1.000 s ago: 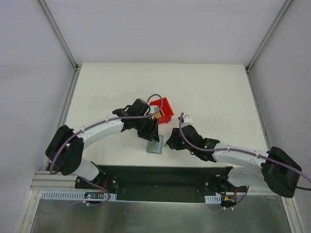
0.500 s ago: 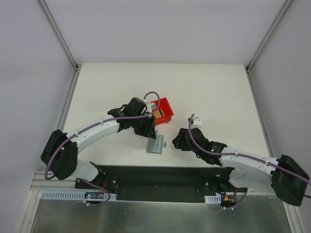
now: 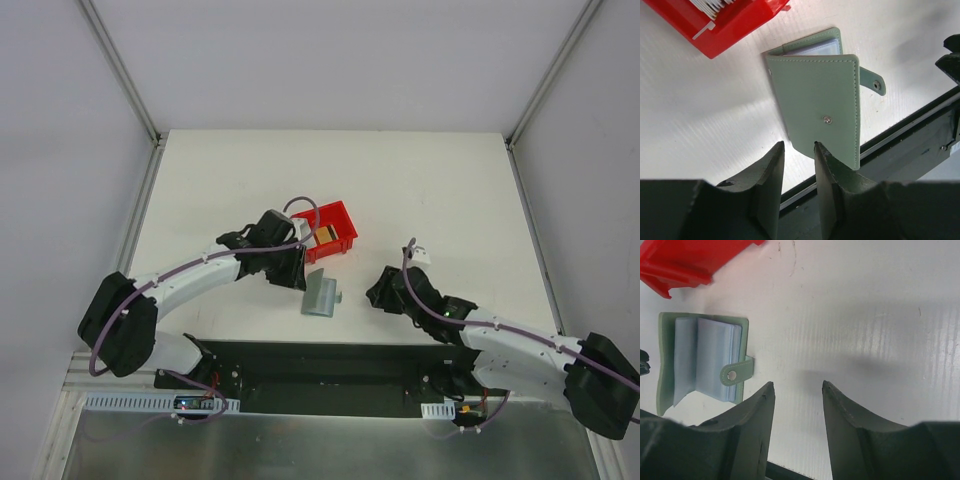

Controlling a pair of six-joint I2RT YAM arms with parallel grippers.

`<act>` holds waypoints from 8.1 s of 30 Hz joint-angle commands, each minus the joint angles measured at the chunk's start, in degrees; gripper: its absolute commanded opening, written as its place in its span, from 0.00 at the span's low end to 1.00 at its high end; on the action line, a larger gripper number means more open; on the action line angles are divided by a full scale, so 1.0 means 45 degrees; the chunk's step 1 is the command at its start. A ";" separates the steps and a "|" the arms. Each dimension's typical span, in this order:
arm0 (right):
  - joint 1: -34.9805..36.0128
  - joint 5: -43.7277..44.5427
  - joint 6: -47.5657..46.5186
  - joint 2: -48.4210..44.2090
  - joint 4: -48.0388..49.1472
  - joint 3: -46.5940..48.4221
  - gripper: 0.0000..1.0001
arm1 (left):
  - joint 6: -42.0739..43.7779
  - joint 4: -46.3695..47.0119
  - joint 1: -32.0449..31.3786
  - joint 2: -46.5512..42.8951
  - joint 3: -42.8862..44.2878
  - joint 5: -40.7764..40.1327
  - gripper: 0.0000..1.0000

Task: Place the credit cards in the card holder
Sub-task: Close the card holder at the center of the board.

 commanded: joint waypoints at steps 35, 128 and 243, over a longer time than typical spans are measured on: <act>-0.0537 -0.4260 -0.0381 0.5540 0.3065 0.2526 0.32 | -0.0257 0.2922 -0.0389 0.2507 -0.0970 0.1270 0.40; 0.0537 -0.4007 -0.0947 0.7708 0.1990 0.5006 0.18 | -0.0510 0.1164 -0.1347 0.2585 -0.1829 -0.3202 0.47; 0.1045 -0.2541 -0.0263 1.0343 -0.2754 0.7193 0.12 | -0.1174 0.1261 -0.1327 0.1667 -0.2161 -0.4061 0.49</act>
